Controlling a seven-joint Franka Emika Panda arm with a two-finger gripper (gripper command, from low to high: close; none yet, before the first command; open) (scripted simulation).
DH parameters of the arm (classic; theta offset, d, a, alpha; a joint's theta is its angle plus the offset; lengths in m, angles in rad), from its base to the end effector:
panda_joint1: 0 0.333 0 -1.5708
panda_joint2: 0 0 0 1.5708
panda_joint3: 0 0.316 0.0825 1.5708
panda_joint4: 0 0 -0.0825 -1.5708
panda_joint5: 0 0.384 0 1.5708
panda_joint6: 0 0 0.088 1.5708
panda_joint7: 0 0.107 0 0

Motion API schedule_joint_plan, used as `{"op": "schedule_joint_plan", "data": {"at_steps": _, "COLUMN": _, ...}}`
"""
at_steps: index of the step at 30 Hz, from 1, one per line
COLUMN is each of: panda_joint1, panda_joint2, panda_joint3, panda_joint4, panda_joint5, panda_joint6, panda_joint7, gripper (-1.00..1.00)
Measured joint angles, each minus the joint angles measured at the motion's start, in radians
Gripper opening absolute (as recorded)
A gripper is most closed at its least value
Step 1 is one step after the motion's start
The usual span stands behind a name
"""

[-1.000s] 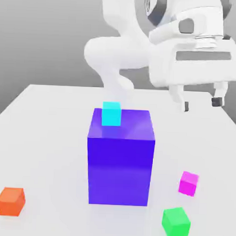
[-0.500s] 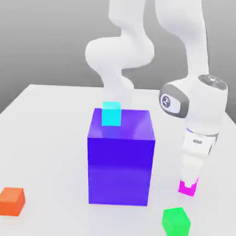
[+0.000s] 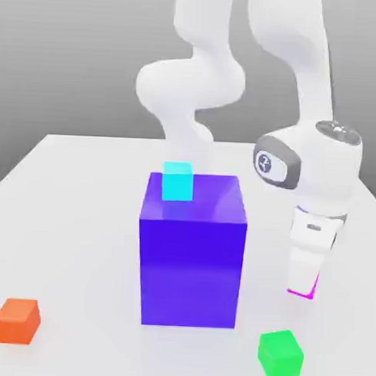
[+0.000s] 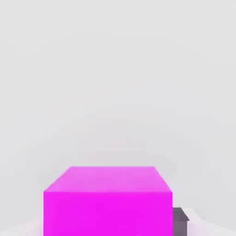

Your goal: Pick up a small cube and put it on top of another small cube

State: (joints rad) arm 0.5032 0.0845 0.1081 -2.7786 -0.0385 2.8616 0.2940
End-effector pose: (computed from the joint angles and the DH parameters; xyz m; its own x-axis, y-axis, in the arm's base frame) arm 0.3106 0.2217 0.1875 0.9380 0.3466 -0.0004 0.3466 -0.9380 0.0017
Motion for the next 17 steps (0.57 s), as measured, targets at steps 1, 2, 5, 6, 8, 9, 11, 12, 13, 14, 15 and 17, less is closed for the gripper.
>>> {"op": "schedule_joint_plan", "data": {"at_steps": 1, "panda_joint1": -0.017, "panda_joint2": -0.007, "panda_joint3": -0.007, "panda_joint4": 0.022, "panda_joint5": 0.009, "panda_joint6": -0.029, "panda_joint7": -0.026, "gripper": -1.00}}
{"op": "schedule_joint_plan", "data": {"at_steps": 2, "panda_joint1": -0.044, "panda_joint2": -0.008, "panda_joint3": -0.012, "panda_joint4": 0.051, "panda_joint5": 0.012, "panda_joint6": -0.058, "panda_joint7": -0.052, "gripper": -1.00}}
{"op": "schedule_joint_plan", "data": {"at_steps": 5, "panda_joint1": -0.110, "panda_joint2": 0.007, "panda_joint3": -0.042, "panda_joint4": 0.153, "panda_joint5": 0.023, "panda_joint6": -0.145, "panda_joint7": -0.142, "gripper": -1.00}}
{"op": "schedule_joint_plan", "data": {"at_steps": 6, "panda_joint1": -0.131, "panda_joint2": 0.014, "panda_joint3": -0.053, "panda_joint4": 0.189, "panda_joint5": 0.026, "panda_joint6": -0.174, "panda_joint7": -0.173, "gripper": -1.00}}
{"op": "schedule_joint_plan", "data": {"at_steps": 8, "panda_joint1": -0.172, "panda_joint2": 0.028, "panda_joint3": -0.076, "panda_joint4": 0.261, "panda_joint5": 0.032, "panda_joint6": -0.232, "panda_joint7": -0.234, "gripper": -1.00}}
{"op": "schedule_joint_plan", "data": {"at_steps": 9, "panda_joint1": -0.183, "panda_joint2": 0.047, "panda_joint3": -0.081, "panda_joint4": 0.283, "panda_joint5": 0.033, "panda_joint6": -0.236, "panda_joint7": -0.252, "gripper": -1.00}}
{"op": "schedule_joint_plan", "data": {"at_steps": 11, "panda_joint1": -0.193, "panda_joint2": 0.106, "panda_joint3": -0.084, "panda_joint4": 0.302, "panda_joint5": 0.029, "panda_joint6": -0.196, "panda_joint7": -0.262, "gripper": -1.00}}
{"op": "schedule_joint_plan", "data": {"at_steps": 12, "panda_joint1": -0.194, "panda_joint2": 0.140, "panda_joint3": -0.085, "panda_joint4": 0.307, "panda_joint5": 0.028, "panda_joint6": -0.166, "panda_joint7": -0.263, "gripper": -1.00}}
{"op": "schedule_joint_plan", "data": {"at_steps": 13, "panda_joint1": -0.193, "panda_joint2": 0.175, "panda_joint3": -0.087, "panda_joint4": 0.310, "panda_joint5": 0.027, "panda_joint6": -0.135, "panda_joint7": -0.264, "gripper": -1.00}}
{"op": "schedule_joint_plan", "data": {"at_steps": 14, "panda_joint1": -0.193, "panda_joint2": 0.199, "panda_joint3": -0.088, "panda_joint4": 0.312, "panda_joint5": 0.025, "panda_joint6": -0.113, "panda_joint7": -0.263, "gripper": 1.00}}
{"op": "schedule_joint_plan", "data": {"at_steps": 15, "panda_joint1": -0.193, "panda_joint2": 0.199, "panda_joint3": -0.088, "panda_joint4": 0.312, "panda_joint5": 0.025, "panda_joint6": -0.113, "panda_joint7": -0.263, "gripper": 1.00}}
{"op": "schedule_joint_plan", "data": {"at_steps": 17, "panda_joint1": -0.193, "panda_joint2": 0.199, "panda_joint3": -0.088, "panda_joint4": 0.312, "panda_joint5": 0.025, "panda_joint6": -0.113, "panda_joint7": -0.263, "gripper": 1.00}}
